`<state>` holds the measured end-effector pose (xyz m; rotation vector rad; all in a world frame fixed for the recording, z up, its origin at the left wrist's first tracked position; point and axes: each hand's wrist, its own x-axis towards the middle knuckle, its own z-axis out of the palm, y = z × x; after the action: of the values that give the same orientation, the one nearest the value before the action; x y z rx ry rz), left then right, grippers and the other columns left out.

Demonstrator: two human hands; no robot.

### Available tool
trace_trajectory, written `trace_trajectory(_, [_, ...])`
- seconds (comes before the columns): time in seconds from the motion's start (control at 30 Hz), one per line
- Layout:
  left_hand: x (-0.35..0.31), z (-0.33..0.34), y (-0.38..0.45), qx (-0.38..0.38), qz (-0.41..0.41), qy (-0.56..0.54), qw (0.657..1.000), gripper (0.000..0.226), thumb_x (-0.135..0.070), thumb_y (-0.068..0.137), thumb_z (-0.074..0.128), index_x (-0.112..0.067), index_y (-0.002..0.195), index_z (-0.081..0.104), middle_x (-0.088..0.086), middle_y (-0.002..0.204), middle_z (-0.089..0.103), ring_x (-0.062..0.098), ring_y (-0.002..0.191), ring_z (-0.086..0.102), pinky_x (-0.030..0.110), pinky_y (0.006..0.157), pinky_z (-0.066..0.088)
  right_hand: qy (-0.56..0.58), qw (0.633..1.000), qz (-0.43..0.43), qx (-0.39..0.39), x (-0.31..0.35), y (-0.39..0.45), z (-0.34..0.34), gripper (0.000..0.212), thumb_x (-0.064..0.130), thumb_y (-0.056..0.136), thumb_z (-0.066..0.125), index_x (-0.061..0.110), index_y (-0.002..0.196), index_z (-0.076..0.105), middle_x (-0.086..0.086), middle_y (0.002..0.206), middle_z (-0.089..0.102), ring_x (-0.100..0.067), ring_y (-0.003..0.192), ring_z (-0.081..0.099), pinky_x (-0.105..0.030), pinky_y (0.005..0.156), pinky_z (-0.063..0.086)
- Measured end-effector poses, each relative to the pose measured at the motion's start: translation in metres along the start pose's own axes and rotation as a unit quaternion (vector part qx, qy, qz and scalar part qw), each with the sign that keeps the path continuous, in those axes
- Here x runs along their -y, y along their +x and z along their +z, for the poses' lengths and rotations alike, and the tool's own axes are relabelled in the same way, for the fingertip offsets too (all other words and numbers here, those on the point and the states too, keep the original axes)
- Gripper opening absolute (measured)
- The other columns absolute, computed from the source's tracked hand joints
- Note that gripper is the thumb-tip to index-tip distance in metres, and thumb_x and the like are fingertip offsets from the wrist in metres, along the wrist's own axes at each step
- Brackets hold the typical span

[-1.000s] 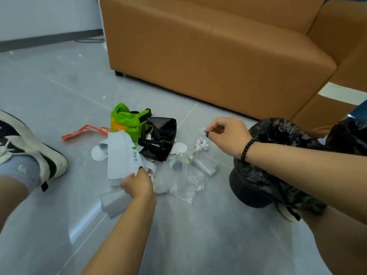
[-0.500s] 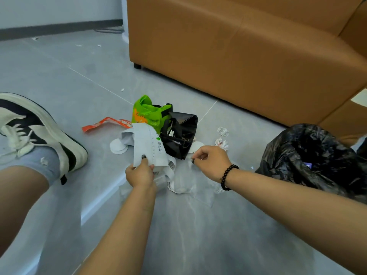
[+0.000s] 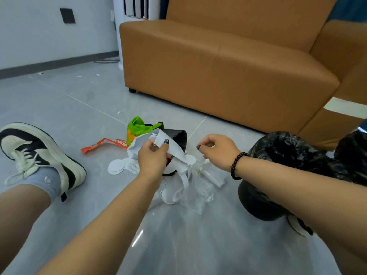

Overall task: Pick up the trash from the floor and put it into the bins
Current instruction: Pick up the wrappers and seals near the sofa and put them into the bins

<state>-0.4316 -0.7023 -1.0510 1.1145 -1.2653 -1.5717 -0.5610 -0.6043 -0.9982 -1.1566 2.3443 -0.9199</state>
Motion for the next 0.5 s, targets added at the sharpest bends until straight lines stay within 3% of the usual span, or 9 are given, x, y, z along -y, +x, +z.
trace_trajectory(0.1, [-0.025,0.013,-0.023,0.084,0.081,0.085,0.99,0.011,-0.016,0.089,0.063,-0.011,0.081,0.058,0.007,0.07,0.056,0.015,0.056,0.055,0.026,0.058,0.046,0.001,1.0,0.021,-0.005,0.006,-0.009,-0.029,0.015,0.03,0.09,0.056,0.016,0.091,0.062,0.002,0.093,0.064,-0.022,0.092,0.066,-0.035,0.078,0.055])
trace_trajectory(0.2, [-0.048,0.02,-0.042,0.152,0.206,0.194,0.947,0.011,-0.018,0.086,0.064,-0.012,0.078,0.059,-0.009,0.06,0.057,0.013,0.057,0.054,0.029,0.06,0.045,0.035,0.996,0.081,0.014,0.01,-0.02,-0.055,0.036,0.044,0.091,0.051,0.012,0.107,0.057,-0.008,0.106,0.063,-0.025,0.088,0.069,-0.043,0.082,0.057])
trace_trajectory(0.3, [-0.073,0.023,-0.061,0.194,0.324,0.302,0.875,0.014,-0.022,0.088,0.06,-0.021,0.074,0.058,-0.015,0.053,0.052,0.003,0.05,0.047,0.019,0.05,0.035,0.137,0.978,0.153,0.038,0.012,-0.031,-0.077,0.06,0.057,0.088,0.05,0.015,0.13,0.045,-0.005,0.124,0.051,-0.026,0.084,0.07,-0.036,0.071,0.058])
trace_trajectory(0.4, [-0.091,0.022,-0.078,0.22,0.44,0.379,0.784,0.014,-0.028,0.091,0.054,-0.019,0.082,0.06,-0.013,0.066,0.048,0.007,0.06,0.049,0.029,0.06,0.041,0.227,0.958,0.172,0.031,0.01,-0.04,-0.096,0.078,0.062,0.079,0.057,0.02,0.139,0.034,-0.002,0.129,0.042,-0.029,0.084,0.07,-0.034,0.064,0.057])
trace_trajectory(0.5, [-0.1,0.018,-0.092,0.271,0.544,0.413,0.678,0.014,-0.033,0.089,0.046,-0.024,0.087,0.057,-0.01,0.079,0.053,0.014,0.068,0.054,0.034,0.056,0.047,0.291,0.943,0.156,0.028,0.009,-0.045,-0.11,0.074,0.057,0.073,0.065,0.018,0.132,0.043,-0.007,0.12,0.055,-0.032,0.081,0.071,-0.039,0.064,0.058])
